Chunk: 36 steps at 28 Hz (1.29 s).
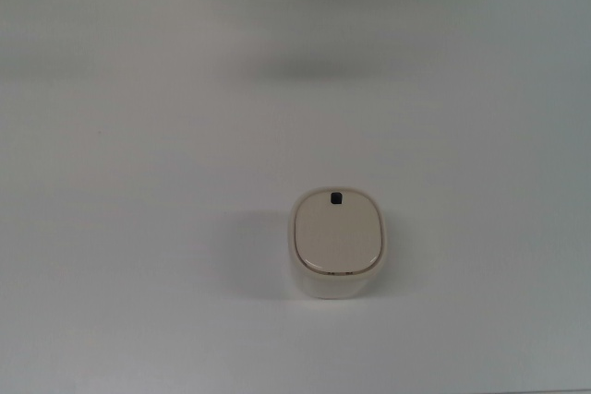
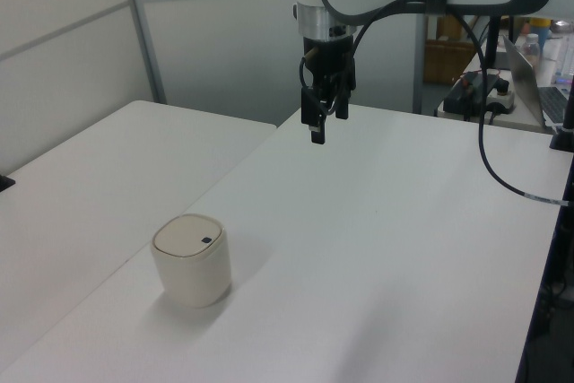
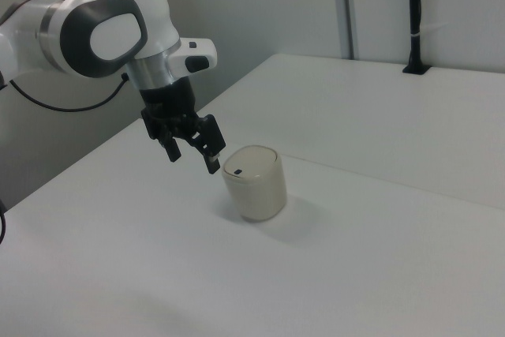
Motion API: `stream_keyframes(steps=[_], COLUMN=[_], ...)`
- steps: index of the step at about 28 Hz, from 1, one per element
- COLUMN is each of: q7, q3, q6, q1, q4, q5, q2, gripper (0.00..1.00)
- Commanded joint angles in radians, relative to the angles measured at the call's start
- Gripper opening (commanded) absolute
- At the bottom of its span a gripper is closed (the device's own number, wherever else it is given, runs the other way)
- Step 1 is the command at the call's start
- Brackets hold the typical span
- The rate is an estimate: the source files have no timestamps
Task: Open the trash can
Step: 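Move the gripper over the cream trash can lid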
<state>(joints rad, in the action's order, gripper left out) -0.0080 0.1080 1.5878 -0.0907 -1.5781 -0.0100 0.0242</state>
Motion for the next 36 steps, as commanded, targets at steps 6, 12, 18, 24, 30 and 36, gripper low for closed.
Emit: stream_keyframes(steps=[6,12,18,24,30,36], q7=[0.0,-0.006,-0.02,-0.02,-0.018,-0.018], q3=[0.007,0.007,0.007,0.006,0.007,0.009], q6=[-0.038,-0.032,-0.031,-0.031,-0.031,-0.026], q1=[0.002,0.0,0.0,0.0,0.002,0.005], q4=[0.017,0.018,0.02,0.02,0.02,0.021], q5=[-0.01,-0.007,-0.007,-0.007,-0.007,-0.005], q2=[-0.015,-0.024,-0.026,-0.026,-0.026,-0.043], gripper=[0.39,0.0,0.0,0.0,0.0,0.0])
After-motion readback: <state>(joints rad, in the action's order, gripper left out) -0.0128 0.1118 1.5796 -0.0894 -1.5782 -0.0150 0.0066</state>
